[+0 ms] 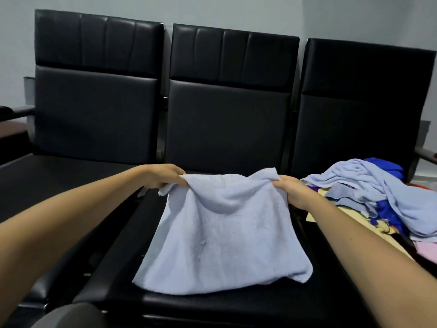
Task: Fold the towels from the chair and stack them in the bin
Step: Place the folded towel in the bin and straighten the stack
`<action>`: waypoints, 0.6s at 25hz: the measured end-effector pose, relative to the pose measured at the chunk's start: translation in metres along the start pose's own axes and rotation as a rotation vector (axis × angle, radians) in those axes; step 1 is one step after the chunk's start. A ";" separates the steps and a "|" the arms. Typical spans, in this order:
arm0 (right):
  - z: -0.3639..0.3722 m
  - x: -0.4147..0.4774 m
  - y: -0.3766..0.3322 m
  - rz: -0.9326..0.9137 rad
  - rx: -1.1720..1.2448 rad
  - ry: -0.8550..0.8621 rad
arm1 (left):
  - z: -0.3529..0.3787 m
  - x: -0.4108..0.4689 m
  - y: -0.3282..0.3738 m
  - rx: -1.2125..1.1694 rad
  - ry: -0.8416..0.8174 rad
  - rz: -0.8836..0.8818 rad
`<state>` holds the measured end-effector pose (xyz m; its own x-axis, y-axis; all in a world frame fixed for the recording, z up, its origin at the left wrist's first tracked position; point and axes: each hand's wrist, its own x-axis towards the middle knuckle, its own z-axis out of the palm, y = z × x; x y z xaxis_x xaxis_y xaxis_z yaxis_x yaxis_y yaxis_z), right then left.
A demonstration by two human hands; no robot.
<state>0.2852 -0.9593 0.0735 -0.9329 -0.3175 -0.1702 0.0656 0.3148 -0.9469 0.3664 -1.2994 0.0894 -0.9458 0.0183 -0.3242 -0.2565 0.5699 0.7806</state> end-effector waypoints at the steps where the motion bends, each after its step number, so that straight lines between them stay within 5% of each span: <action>1: 0.002 0.008 -0.002 -0.002 0.052 0.080 | -0.004 0.010 0.000 -0.005 0.054 -0.006; 7: 0.013 0.077 -0.002 0.047 0.090 0.303 | -0.029 0.088 -0.006 0.123 0.518 0.075; 10: 0.028 0.119 0.012 0.074 -0.009 0.391 | -0.023 0.130 -0.020 0.498 0.501 -0.116; 13: 0.044 0.149 0.021 0.022 -0.410 0.413 | 0.010 0.168 -0.027 0.692 0.488 0.026; 15: 0.059 0.164 0.033 -0.166 -0.786 0.259 | 0.037 0.188 -0.036 0.724 0.442 0.159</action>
<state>0.1547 -1.0538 -0.0013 -0.9666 -0.2301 0.1131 -0.2561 0.8436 -0.4720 0.2057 -1.2864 -0.0194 -0.9890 -0.0937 0.1149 -0.0669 0.9737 0.2180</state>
